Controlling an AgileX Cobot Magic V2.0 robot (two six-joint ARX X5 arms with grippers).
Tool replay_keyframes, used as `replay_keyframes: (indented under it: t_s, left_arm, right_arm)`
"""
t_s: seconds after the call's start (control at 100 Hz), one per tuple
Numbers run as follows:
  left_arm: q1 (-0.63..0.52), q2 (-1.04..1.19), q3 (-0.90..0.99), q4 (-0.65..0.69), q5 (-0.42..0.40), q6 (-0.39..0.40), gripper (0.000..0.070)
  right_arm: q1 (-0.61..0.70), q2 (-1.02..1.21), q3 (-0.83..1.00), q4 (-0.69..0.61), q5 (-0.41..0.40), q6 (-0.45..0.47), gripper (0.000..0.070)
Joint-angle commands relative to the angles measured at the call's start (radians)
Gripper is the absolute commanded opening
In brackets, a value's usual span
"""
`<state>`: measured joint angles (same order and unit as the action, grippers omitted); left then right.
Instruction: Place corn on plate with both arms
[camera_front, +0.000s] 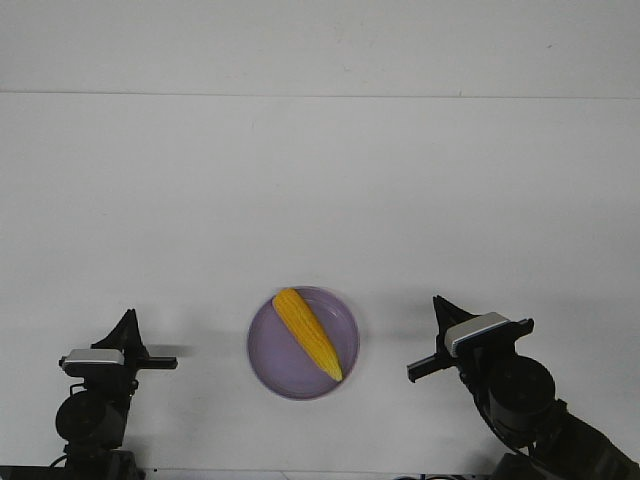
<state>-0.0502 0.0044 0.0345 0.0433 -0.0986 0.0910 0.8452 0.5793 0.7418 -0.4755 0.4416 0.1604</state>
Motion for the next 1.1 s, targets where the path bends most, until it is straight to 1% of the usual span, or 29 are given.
replay_keyframes:
  t_s: [0.0,0.06,0.12,0.2,0.27,0.31,0.38,0.45,0.51,0.64,0.78,0.89,1.09]
  left_arm:
    - [0.0,-0.002,-0.021,0.01,0.002,0.009,0.0012]
    - [0.0,-0.002,-0.021,0.01,0.002,0.009,0.0012]
    - [0.0,-0.002,-0.021,0.01,0.002,0.009,0.0012]
    - [0.0,-0.002,-0.021,0.01,0.002,0.009,0.0012]
    - [0.0,-0.002,-0.021,0.01,0.002,0.009,0.0012]
    - [0.0,-0.002,-0.021,0.01,0.002,0.009,0.0013]
    - [0.0,-0.002,-0.021,0.01,0.002,0.009,0.0012]
    - [0.0,-0.002,-0.021,0.01,0.002,0.009,0.0012]
    - [0.0,-0.002,-0.021,0.01,0.002,0.009,0.0012]
    - [0.0,-0.002,-0.021,0.01,0.002,0.009,0.0012]
    - [0.0,-0.002,-0.021,0.01,0.002,0.009,0.0012]
    - [0.0,-0.002,-0.021,0.01,0.002,0.009,0.0012]
    - [0.0,-0.002,-0.021,0.01,0.002,0.009,0.0012]
  right_arm:
    - [0.0,-0.011,0.01,-0.002,0.008,-0.038,0.0014]
    - [-0.048,-0.027,0.002,0.009,-0.011,-0.077,0.0014]
    - [-0.137,-0.05,-0.027,0.037,-0.072,-0.095,0.0015]
    - [-0.304,-0.098,-0.116,0.123,-0.208,-0.106,0.0015]
    - [-0.469,-0.166,-0.232,0.218,-0.349,-0.106,0.0014]
    - [-0.553,-0.214,-0.301,0.262,-0.415,-0.106,0.0014]
    - [-0.671,-0.309,-0.415,0.3,-0.498,-0.106,0.0015]
    - [-0.753,-0.409,-0.501,0.293,-0.541,-0.105,0.0015]
    - [-0.8,-0.477,-0.555,0.284,-0.558,-0.109,0.0014]
    - [-0.856,-0.546,-0.632,0.289,-0.557,-0.127,0.0014]
    - [-0.858,-0.578,-0.703,0.319,-0.549,-0.173,0.0015]
    - [-0.858,-0.578,-0.729,0.357,-0.547,-0.174,0.0014]
    - [-0.858,-0.578,-0.729,0.357,-0.547,-0.182,0.0014]
